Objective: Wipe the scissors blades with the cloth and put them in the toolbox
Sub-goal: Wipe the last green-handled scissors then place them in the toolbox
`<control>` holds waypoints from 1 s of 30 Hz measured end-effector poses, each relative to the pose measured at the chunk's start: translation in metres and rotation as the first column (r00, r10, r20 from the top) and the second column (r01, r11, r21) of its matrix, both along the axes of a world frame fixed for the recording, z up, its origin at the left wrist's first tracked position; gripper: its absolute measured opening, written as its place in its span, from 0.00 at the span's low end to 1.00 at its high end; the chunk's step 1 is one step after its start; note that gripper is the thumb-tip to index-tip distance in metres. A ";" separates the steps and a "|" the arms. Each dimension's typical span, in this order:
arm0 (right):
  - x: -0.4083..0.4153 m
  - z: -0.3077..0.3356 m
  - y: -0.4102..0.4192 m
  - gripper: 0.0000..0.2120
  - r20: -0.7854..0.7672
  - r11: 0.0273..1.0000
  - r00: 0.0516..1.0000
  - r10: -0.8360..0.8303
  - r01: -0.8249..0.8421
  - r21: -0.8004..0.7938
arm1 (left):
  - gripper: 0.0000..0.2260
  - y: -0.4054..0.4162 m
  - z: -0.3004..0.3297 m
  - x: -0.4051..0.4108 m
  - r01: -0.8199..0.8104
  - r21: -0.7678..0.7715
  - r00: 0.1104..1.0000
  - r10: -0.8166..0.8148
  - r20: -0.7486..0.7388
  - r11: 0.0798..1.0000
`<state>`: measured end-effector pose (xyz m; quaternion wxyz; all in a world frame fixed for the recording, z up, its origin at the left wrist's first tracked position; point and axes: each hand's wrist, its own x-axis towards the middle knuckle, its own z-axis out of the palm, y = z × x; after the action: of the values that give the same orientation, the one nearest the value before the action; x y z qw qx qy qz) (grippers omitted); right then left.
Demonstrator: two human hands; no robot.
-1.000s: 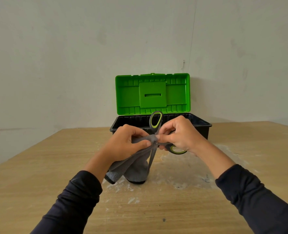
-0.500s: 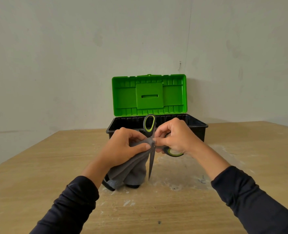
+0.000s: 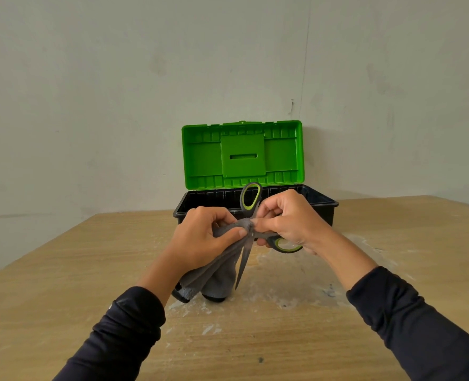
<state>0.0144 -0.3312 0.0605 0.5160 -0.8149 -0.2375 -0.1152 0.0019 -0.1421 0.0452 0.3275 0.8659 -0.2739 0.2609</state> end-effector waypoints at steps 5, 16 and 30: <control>0.000 0.000 -0.005 0.07 -0.003 1.000 1.000 -0.001 0.001 0.020 | 0.07 0.004 0.001 0.001 0.045 -0.044 0.999 -0.046 -0.015 0.998; 0.001 0.005 -0.017 0.07 -0.080 0.994 0.997 0.011 -0.002 0.113 | 0.01 0.017 0.006 0.006 0.018 -0.099 0.999 -0.020 -0.027 0.995; 0.011 -0.001 -0.022 0.08 -0.098 0.976 0.994 -0.051 0.071 0.205 | 0.01 0.044 0.016 0.007 -0.182 -0.341 0.983 0.172 -0.061 0.922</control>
<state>0.0258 -0.3535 0.0590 0.6051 -0.7678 -0.1749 -0.1174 0.0092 -0.0978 0.0607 0.4533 0.8201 -0.1397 0.3200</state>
